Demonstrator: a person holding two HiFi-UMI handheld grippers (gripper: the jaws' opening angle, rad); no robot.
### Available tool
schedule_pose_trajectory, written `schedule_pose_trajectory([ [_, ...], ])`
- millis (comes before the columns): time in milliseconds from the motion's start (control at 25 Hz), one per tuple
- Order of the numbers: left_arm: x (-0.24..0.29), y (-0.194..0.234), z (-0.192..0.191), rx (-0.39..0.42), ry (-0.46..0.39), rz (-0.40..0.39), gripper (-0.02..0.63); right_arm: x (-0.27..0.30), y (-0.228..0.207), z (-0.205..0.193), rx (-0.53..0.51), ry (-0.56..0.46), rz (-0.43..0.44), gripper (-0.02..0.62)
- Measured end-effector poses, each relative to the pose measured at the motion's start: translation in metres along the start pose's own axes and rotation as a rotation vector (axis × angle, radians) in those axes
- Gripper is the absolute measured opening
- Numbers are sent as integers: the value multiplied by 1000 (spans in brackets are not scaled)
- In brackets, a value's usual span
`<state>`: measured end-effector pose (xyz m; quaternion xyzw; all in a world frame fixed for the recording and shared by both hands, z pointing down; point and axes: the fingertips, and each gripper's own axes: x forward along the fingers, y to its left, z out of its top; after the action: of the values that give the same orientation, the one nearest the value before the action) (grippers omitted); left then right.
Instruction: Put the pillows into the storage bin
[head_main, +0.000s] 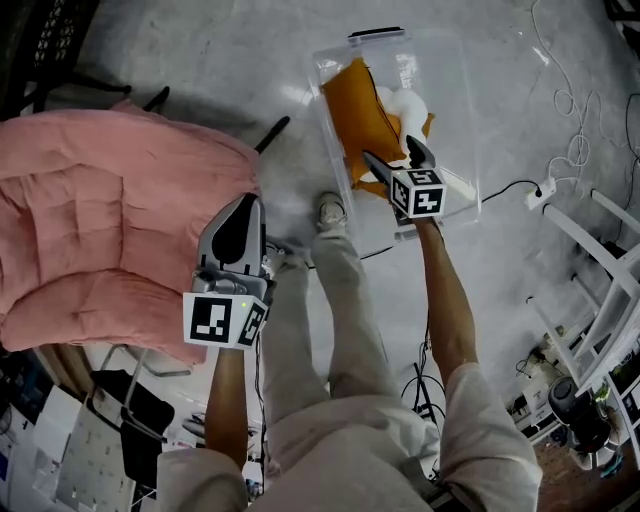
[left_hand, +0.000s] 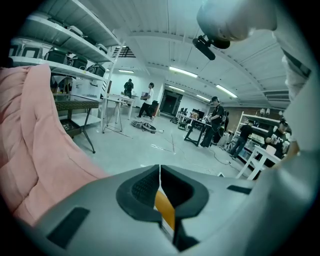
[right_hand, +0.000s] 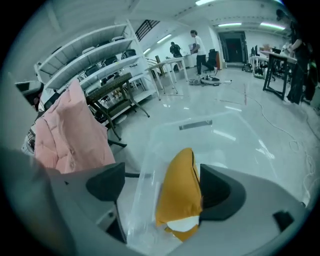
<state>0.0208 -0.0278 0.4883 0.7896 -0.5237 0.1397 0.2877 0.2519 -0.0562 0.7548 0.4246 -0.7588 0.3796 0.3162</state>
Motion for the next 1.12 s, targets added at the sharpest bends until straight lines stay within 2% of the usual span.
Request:
schedule_pose_trajectory([
  [200,-10,1,15,16,-13,13,15,-51,42,41,-76,-129,17,392],
  [520,-44,11,48,27,-58,53,15,-143,108,117,-174,-311,-14,190],
  [840,-111,29,88,-23,-109,143,15,-209,177,179,-271,-350,24,92],
  [1120,-200,67,127,-79,-184,295,15,-235,262,239,-361,-373,124,12],
])
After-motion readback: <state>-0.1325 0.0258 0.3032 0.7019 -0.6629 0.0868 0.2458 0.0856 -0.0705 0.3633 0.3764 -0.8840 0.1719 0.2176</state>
